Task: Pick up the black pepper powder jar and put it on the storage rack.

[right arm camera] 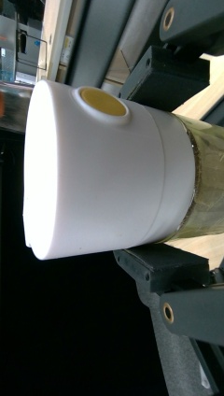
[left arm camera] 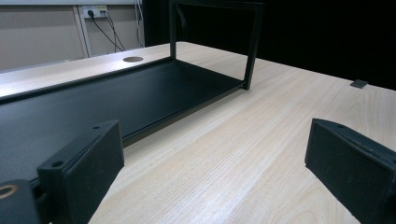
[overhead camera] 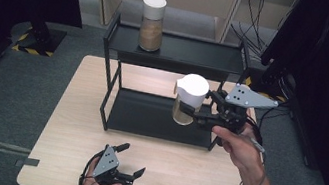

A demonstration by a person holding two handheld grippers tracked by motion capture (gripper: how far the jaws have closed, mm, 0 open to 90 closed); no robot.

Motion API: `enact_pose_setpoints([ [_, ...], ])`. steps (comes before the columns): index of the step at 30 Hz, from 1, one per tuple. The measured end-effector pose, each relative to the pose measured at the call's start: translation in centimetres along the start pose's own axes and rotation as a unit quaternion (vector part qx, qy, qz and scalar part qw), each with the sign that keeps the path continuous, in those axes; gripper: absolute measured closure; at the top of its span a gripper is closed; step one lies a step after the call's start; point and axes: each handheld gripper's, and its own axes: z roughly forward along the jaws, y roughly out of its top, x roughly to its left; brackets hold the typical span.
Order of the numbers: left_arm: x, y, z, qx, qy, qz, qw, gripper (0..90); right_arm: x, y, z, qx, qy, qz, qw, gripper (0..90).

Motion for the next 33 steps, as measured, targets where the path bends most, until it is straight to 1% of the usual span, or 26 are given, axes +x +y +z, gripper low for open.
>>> enact_pose_setpoints([
  [3, 0.0, 0.0, 0.0, -0.001, 0.001, -0.001, 1.0000, 4.0, -0.2, 0.8, 0.0, -0.001, -0.001, -0.002, 1.0000, 30.8],
  [6, 0.0, 0.0, -0.1, -0.002, 0.001, -0.001, 1.0000, 4.0, -0.6, 1.6, 0.0, -0.006, 0.004, 0.006, 1.0000, 30.8],
  [14, 0.1, 0.0, -0.1, -0.002, 0.002, -0.002, 1.0000, 4.0, -0.9, 3.8, 0.3, -0.006, -0.006, 0.001, 1.0000, 30.8],
  [19, 0.0, 0.0, 0.0, -0.001, 0.001, -0.002, 1.0000, 4.0, -1.2, 5.0, 0.8, -0.006, -0.010, -0.001, 0.9999, 30.8],
  [23, 0.0, -0.1, 0.0, -0.001, 0.000, -0.003, 1.0000, 4.0, -1.7, 5.7, 1.2, -0.006, -0.010, 0.005, 0.9999, 30.8],
  [33, 0.0, -0.1, 0.1, 0.001, 0.000, -0.004, 1.0000, 4.0, -2.6, 7.5, 2.6, 0.000, -0.031, 0.015, 0.9994, 30.8],
])
